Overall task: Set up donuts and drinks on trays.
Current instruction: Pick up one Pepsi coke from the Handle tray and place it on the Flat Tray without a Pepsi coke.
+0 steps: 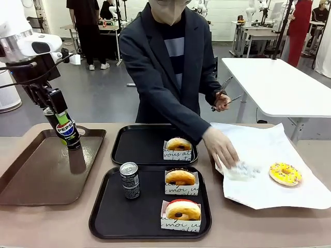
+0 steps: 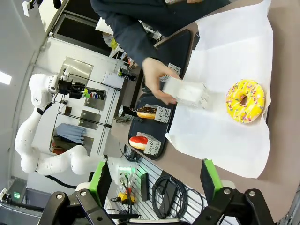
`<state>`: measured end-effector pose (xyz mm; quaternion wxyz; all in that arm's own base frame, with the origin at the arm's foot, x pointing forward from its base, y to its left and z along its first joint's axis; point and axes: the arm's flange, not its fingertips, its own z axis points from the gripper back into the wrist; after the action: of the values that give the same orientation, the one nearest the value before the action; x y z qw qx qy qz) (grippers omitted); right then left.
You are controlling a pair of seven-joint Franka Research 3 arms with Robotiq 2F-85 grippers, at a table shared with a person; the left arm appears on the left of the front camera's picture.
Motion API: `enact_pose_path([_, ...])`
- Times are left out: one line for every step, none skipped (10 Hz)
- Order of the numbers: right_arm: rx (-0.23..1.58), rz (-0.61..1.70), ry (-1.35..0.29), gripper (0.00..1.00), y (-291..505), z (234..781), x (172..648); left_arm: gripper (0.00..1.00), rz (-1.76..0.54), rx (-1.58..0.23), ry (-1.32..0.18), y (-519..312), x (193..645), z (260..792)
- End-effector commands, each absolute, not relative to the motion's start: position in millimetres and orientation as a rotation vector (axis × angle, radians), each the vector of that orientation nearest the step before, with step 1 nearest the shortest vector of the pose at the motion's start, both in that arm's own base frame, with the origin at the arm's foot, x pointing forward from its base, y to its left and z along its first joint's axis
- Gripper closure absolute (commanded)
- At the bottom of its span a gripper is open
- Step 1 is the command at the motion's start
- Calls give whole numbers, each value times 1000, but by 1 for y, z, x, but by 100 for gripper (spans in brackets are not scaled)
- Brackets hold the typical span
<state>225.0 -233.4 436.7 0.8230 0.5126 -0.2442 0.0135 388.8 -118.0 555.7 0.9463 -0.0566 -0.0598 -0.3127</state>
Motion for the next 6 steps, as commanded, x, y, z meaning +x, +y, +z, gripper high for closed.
enact_pose_path([1112, 36, -556, 0, -233, 438, 227, 41, -631, -125, -125, -117, 387, 560])
enact_pose_path([1112, 36, -556, 0, -233, 438, 227, 41, -631, -125, -125, -117, 387, 560])
enact_pose_path([1112, 36, -556, 0, -233, 438, 227, 41, -631, -125, -125, -117, 387, 560])
enact_pose_path([1112, 36, -556, 0, -233, 438, 227, 41, -631, -125, -125, -117, 387, 560])
enact_pose_path([1112, 36, -556, 0, -233, 438, 227, 41, -631, -125, -125, -117, 387, 560])
enact_pose_path([1112, 36, -556, 0, -233, 438, 227, 41, -631, -125, -125, -117, 387, 560])
